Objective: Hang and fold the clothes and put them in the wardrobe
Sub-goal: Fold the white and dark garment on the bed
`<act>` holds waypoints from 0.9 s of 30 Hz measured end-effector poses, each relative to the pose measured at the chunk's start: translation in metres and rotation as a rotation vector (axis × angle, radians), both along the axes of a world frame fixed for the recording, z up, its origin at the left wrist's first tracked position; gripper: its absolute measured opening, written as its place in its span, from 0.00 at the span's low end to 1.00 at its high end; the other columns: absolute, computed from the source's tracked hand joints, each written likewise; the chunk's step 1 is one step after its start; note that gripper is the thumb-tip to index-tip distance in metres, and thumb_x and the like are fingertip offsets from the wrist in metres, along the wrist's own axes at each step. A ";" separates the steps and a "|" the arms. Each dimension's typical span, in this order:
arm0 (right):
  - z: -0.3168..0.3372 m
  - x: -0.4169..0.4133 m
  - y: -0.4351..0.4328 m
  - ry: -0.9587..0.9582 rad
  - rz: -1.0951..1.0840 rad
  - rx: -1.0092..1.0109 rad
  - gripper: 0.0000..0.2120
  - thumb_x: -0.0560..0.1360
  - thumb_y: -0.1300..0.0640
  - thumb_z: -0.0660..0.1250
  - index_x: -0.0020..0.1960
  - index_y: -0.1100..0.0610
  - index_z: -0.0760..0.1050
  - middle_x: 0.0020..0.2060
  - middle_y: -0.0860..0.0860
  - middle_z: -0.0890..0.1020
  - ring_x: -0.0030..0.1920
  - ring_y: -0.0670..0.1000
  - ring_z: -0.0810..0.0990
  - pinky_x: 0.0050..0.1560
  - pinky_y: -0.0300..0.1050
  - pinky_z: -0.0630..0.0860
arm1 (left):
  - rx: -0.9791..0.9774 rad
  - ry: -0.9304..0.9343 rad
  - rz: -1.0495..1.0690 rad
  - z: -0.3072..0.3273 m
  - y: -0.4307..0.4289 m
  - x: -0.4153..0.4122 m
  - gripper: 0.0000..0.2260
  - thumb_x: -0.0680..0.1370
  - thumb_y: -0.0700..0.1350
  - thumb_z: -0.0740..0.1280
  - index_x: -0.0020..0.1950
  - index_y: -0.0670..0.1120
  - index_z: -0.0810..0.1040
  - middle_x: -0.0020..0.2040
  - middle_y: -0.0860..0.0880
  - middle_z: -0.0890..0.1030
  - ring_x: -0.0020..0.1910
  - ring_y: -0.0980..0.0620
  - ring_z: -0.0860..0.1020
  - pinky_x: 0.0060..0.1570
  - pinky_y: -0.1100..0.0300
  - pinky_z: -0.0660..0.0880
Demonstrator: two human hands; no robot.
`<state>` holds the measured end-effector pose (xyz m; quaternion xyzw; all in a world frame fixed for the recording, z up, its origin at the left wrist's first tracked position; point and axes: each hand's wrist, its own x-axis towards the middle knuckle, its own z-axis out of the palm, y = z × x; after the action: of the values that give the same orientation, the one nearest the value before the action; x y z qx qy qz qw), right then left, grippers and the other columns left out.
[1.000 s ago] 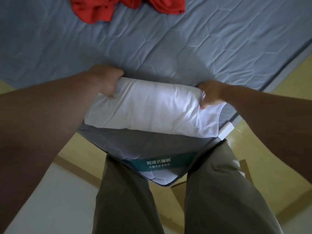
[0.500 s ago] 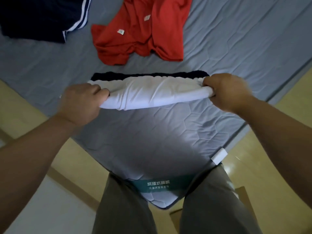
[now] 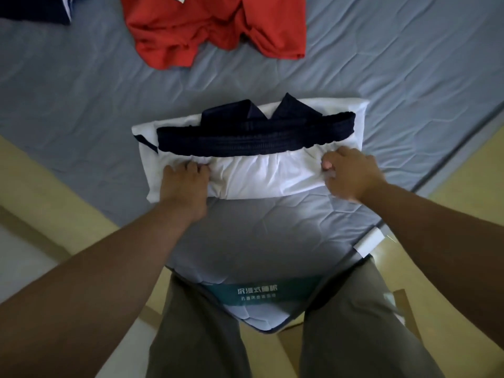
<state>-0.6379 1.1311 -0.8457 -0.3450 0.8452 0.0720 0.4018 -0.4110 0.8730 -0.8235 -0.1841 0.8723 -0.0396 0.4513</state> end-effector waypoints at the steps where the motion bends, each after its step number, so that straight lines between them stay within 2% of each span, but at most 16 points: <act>1: 0.002 -0.003 0.001 -0.026 -0.140 -0.057 0.10 0.75 0.49 0.64 0.56 0.46 0.75 0.57 0.50 0.75 0.58 0.57 0.75 0.60 0.55 0.70 | -0.014 -0.018 0.034 0.004 0.000 -0.006 0.29 0.72 0.51 0.71 0.70 0.47 0.68 0.65 0.45 0.74 0.64 0.45 0.73 0.61 0.48 0.68; 3: 0.005 -0.009 0.003 0.035 -0.414 -0.205 0.12 0.73 0.50 0.69 0.55 0.49 0.77 0.58 0.52 0.75 0.59 0.58 0.75 0.61 0.54 0.72 | -0.020 0.059 0.123 0.012 0.001 -0.024 0.15 0.74 0.49 0.69 0.58 0.47 0.74 0.56 0.47 0.78 0.50 0.47 0.76 0.52 0.52 0.69; 4: 0.005 -0.012 0.004 0.103 -0.533 -0.240 0.16 0.72 0.49 0.71 0.57 0.51 0.76 0.59 0.54 0.74 0.60 0.59 0.74 0.62 0.55 0.72 | -0.012 0.142 0.166 0.016 0.004 -0.035 0.08 0.75 0.48 0.68 0.51 0.47 0.74 0.50 0.48 0.78 0.43 0.48 0.74 0.44 0.55 0.68; 5: 0.005 -0.016 0.004 0.143 -0.665 -0.235 0.21 0.70 0.47 0.73 0.60 0.52 0.73 0.61 0.55 0.73 0.62 0.59 0.73 0.63 0.56 0.72 | 0.008 0.242 0.199 0.020 0.009 -0.047 0.06 0.76 0.47 0.66 0.47 0.47 0.72 0.45 0.49 0.76 0.38 0.48 0.71 0.39 0.56 0.65; 7: 0.005 -0.026 -0.002 0.024 -1.004 -0.195 0.32 0.67 0.44 0.77 0.65 0.54 0.69 0.60 0.53 0.75 0.60 0.56 0.76 0.61 0.53 0.75 | 0.070 0.376 0.280 0.023 0.023 -0.069 0.08 0.78 0.50 0.63 0.46 0.47 0.69 0.41 0.49 0.72 0.37 0.48 0.71 0.35 0.56 0.64; 8: 0.006 -0.030 -0.005 -0.091 -1.171 -0.199 0.34 0.66 0.44 0.79 0.66 0.54 0.68 0.56 0.50 0.77 0.56 0.53 0.79 0.55 0.49 0.77 | 0.119 0.405 0.358 0.024 0.031 -0.079 0.08 0.78 0.51 0.62 0.46 0.47 0.70 0.42 0.49 0.73 0.38 0.47 0.73 0.36 0.55 0.67; 10: 0.008 -0.038 -0.009 -0.298 -1.375 -0.216 0.27 0.65 0.46 0.80 0.58 0.53 0.74 0.47 0.44 0.80 0.43 0.45 0.83 0.37 0.38 0.76 | 0.208 0.380 0.570 0.019 0.044 -0.093 0.09 0.79 0.51 0.61 0.48 0.45 0.73 0.45 0.47 0.78 0.43 0.45 0.77 0.40 0.53 0.74; 11: 0.008 -0.040 -0.010 -0.373 -1.402 -0.219 0.21 0.65 0.46 0.80 0.51 0.52 0.76 0.44 0.44 0.82 0.38 0.44 0.83 0.32 0.36 0.75 | 0.230 0.360 0.674 0.014 0.049 -0.098 0.10 0.79 0.50 0.60 0.49 0.44 0.74 0.48 0.46 0.80 0.46 0.43 0.79 0.44 0.51 0.77; 13: 0.011 -0.041 -0.008 -0.475 -1.370 -0.213 0.16 0.66 0.45 0.81 0.44 0.50 0.77 0.40 0.45 0.85 0.36 0.45 0.84 0.29 0.37 0.75 | 0.203 0.357 0.782 0.007 0.057 -0.102 0.12 0.80 0.50 0.60 0.54 0.43 0.76 0.53 0.43 0.81 0.51 0.41 0.79 0.50 0.49 0.77; 15: 0.018 -0.041 -0.007 -0.530 -1.304 -0.285 0.13 0.68 0.47 0.80 0.46 0.50 0.80 0.39 0.45 0.86 0.38 0.47 0.86 0.32 0.38 0.79 | 0.168 0.395 0.853 0.000 0.064 -0.104 0.12 0.80 0.50 0.60 0.56 0.43 0.76 0.54 0.43 0.80 0.52 0.41 0.80 0.48 0.51 0.76; 19: 0.060 -0.036 0.000 -0.524 -1.137 -0.503 0.14 0.73 0.52 0.77 0.57 0.49 0.81 0.47 0.46 0.87 0.49 0.48 0.86 0.53 0.51 0.83 | 0.254 0.463 1.091 -0.002 0.080 -0.115 0.11 0.76 0.47 0.60 0.50 0.41 0.77 0.42 0.45 0.81 0.44 0.43 0.81 0.39 0.55 0.75; 22: 0.104 -0.030 0.010 -0.460 -1.116 -0.555 0.14 0.74 0.52 0.75 0.58 0.49 0.79 0.48 0.45 0.86 0.50 0.48 0.85 0.55 0.55 0.82 | 0.370 0.472 1.155 0.003 0.101 -0.132 0.17 0.72 0.50 0.57 0.53 0.43 0.78 0.45 0.41 0.83 0.46 0.38 0.81 0.48 0.47 0.79; 23: 0.119 -0.029 0.013 -0.420 -1.113 -0.546 0.13 0.74 0.50 0.75 0.57 0.48 0.79 0.47 0.44 0.85 0.48 0.46 0.84 0.53 0.53 0.82 | 0.441 0.485 1.180 0.005 0.111 -0.139 0.17 0.72 0.49 0.57 0.55 0.43 0.77 0.47 0.39 0.83 0.46 0.36 0.82 0.47 0.45 0.80; 24: 0.132 -0.028 0.015 -0.375 -1.091 -0.529 0.12 0.74 0.49 0.75 0.55 0.48 0.78 0.45 0.44 0.85 0.46 0.45 0.84 0.51 0.51 0.82 | 0.531 0.497 1.225 0.006 0.121 -0.145 0.16 0.74 0.48 0.57 0.56 0.43 0.77 0.48 0.37 0.83 0.44 0.36 0.82 0.43 0.45 0.81; 26: 0.154 -0.025 0.013 -0.288 -1.014 -0.481 0.11 0.74 0.46 0.73 0.53 0.50 0.78 0.42 0.45 0.84 0.43 0.46 0.82 0.46 0.48 0.80 | 0.748 0.448 1.410 0.010 0.142 -0.160 0.13 0.80 0.44 0.57 0.61 0.42 0.75 0.46 0.38 0.82 0.35 0.43 0.82 0.29 0.53 0.79; 27: 0.160 -0.022 0.010 -0.248 -0.977 -0.458 0.11 0.75 0.45 0.71 0.52 0.50 0.77 0.41 0.46 0.83 0.42 0.45 0.81 0.43 0.45 0.79 | 0.863 0.379 1.517 0.011 0.150 -0.167 0.13 0.82 0.44 0.57 0.63 0.42 0.74 0.45 0.39 0.82 0.33 0.45 0.82 0.27 0.56 0.77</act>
<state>-0.6597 1.1407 -0.6854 0.0027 0.8473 -0.3498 0.3998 -0.5778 1.0228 -0.8124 -0.5293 0.5145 0.6326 0.2343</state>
